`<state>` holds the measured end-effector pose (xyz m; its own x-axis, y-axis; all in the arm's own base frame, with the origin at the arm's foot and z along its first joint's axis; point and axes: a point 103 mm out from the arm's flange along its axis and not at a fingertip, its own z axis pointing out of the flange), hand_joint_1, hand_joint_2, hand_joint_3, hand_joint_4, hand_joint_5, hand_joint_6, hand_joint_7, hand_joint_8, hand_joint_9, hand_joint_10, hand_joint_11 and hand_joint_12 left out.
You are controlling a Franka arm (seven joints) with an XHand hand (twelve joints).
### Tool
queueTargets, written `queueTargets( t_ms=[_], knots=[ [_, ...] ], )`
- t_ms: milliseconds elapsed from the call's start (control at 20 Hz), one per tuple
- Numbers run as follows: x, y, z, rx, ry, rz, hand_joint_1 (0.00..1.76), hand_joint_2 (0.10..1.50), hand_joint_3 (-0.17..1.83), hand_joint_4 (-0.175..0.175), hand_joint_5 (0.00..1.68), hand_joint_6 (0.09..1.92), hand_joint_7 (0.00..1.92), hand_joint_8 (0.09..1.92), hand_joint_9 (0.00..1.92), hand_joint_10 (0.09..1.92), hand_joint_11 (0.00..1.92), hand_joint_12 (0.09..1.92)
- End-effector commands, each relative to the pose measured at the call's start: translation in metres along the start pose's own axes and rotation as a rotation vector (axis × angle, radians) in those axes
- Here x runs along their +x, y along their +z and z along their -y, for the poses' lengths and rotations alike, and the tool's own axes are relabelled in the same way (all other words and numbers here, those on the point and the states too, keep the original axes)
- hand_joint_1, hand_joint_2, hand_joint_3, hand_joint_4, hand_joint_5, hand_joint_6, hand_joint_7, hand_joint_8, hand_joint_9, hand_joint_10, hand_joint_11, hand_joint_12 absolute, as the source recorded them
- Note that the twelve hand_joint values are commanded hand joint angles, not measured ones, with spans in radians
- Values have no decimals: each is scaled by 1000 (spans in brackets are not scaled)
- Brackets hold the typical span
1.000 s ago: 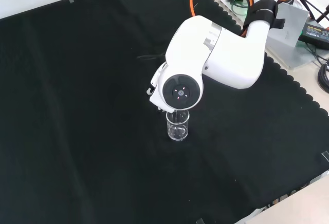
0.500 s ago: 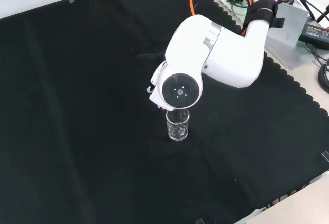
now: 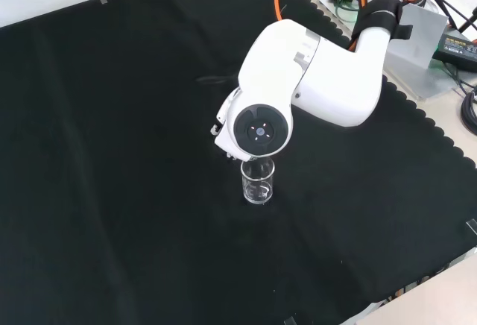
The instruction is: Pour the water from the handheld beaker into the one on the table.
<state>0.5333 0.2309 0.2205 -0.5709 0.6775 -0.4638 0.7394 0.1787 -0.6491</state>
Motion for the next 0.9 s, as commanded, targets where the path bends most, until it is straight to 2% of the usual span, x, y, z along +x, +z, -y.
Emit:
queueTargets(
  t_ms=[50, 200, 300, 400, 550, 800, 900],
  knots=[
    [1, 3, 1, 6, -7, -3, 1301, 1072, -175, -175, 1236, 599, 1295, 565, 1445, 735, 1050, 911],
    [-1, 3, 1, -3, -13, -9, 1301, 1072, -175, -175, 1236, 599, 1295, 565, 1445, 735, 1050, 911],
    [-7, 8, 2, -29, -25, -40, 1301, 1072, -175, -175, 1235, 599, 1295, 565, 1445, 735, 1050, 910],
    [-18, 19, 3, -73, -43, -91, 1301, 1072, -175, -175, 1235, 600, 1295, 566, 1445, 735, 1050, 910],
    [-26, 23, 6, -114, -50, -140, 1301, 1072, -175, -175, 1235, 600, 1295, 566, 1445, 735, 1050, 910],
    [-37, 30, 7, -198, -88, -245, 1301, 1072, -175, -175, 1235, 601, 1295, 566, 1445, 735, 1050, 910],
    [-43, 34, 6, -261, -110, -303, 1301, 1072, -175, -175, 1235, 601, 1294, 567, 1445, 735, 1050, 910]
  ],
)
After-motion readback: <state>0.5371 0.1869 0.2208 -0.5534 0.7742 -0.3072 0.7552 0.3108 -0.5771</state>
